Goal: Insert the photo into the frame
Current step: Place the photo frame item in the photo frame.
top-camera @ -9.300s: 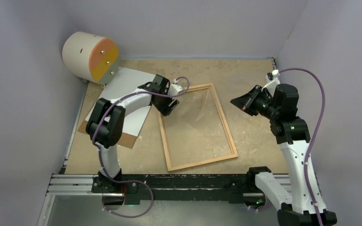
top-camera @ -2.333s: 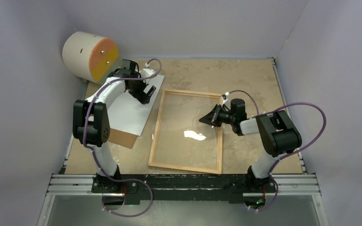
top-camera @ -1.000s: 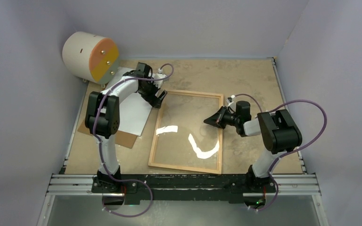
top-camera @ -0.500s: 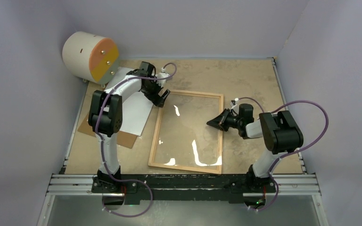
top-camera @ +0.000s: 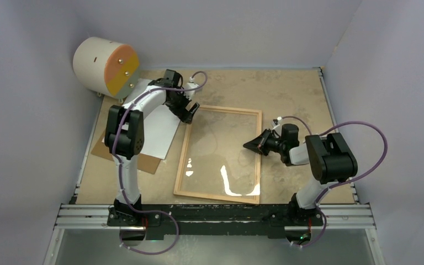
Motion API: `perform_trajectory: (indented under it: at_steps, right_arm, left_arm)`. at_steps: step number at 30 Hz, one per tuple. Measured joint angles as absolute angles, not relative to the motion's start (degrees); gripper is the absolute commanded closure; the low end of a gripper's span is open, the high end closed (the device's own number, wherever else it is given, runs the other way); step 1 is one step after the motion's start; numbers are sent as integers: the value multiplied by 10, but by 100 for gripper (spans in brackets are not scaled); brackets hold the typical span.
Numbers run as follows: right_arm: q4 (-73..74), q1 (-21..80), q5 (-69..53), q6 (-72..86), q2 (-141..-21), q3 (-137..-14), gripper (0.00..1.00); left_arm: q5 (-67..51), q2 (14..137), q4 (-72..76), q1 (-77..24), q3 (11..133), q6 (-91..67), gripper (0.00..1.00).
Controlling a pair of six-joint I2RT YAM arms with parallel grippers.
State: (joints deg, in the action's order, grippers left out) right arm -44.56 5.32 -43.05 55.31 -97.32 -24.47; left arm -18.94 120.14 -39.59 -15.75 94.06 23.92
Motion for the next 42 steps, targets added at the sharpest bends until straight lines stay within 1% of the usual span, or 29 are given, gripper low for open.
perform_trajectory:
  at_steps: [5, 9, 14, 24, 32, 42]
  right_arm:
    - [-471, 53, -430, 572, -973, -227, 100]
    - [-482, 53, -430, 585, -970, -223, 100]
    - [-501, 53, -430, 605, -960, -217, 100]
    - [-545, 57, -430, 658, -940, -203, 100]
    - [-604, 75, -425, 712, -938, -196, 100]
    - [-617, 86, -410, 726, -896, -187, 100]
  left_arm:
    - [-191, 1202, -409, -153, 952, 253, 0]
    - [-191, 1202, -420, -131, 950, 264, 1]
    - [-185, 1194, -398, -107, 891, 278, 1]
    - [-173, 1145, -346, -134, 811, 297, 1]
    - [-171, 1141, -335, -141, 802, 299, 2]
    - [-169, 1140, -333, -142, 800, 308, 2]
